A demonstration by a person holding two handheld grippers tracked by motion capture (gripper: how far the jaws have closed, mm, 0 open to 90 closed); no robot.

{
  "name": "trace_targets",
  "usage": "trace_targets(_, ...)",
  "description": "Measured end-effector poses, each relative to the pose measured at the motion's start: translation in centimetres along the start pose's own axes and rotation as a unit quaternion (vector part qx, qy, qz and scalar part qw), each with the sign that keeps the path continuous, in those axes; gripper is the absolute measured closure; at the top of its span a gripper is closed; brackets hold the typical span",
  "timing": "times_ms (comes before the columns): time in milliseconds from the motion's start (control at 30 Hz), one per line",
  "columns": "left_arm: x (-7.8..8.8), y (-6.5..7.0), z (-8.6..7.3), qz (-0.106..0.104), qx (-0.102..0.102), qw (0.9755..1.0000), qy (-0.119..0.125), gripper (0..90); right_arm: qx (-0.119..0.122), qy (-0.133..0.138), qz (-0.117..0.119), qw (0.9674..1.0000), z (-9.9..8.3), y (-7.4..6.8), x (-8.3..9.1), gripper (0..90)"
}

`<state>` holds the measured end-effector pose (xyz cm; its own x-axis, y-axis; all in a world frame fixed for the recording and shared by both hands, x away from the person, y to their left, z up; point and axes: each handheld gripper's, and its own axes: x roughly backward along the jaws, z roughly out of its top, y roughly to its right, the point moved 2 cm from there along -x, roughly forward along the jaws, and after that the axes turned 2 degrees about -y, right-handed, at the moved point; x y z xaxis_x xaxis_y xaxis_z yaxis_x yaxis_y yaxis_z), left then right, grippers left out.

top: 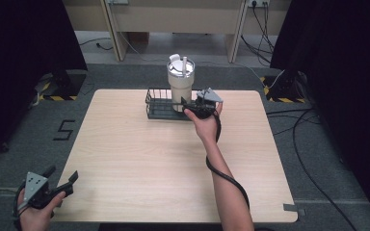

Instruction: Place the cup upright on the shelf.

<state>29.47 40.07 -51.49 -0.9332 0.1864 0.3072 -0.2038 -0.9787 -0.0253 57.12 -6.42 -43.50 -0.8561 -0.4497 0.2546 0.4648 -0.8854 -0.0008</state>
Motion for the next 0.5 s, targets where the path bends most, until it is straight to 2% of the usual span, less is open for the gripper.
trace_targets(333, 0.0, 0.0, 0.0, 0.001, 0.000, 1.0000, -0.001, 15.3, 0.004, -0.005, 0.011, 0.9999, -0.8, 0.5, 3.0, 14.7)
trace_targets(500, 0.0, 0.0, 0.0, 0.002, -0.001, 1.0000, -0.002, 15.3, 0.004, -0.005, 0.009, 0.9999, -1.0, 1.0, 4.3, 14.7)
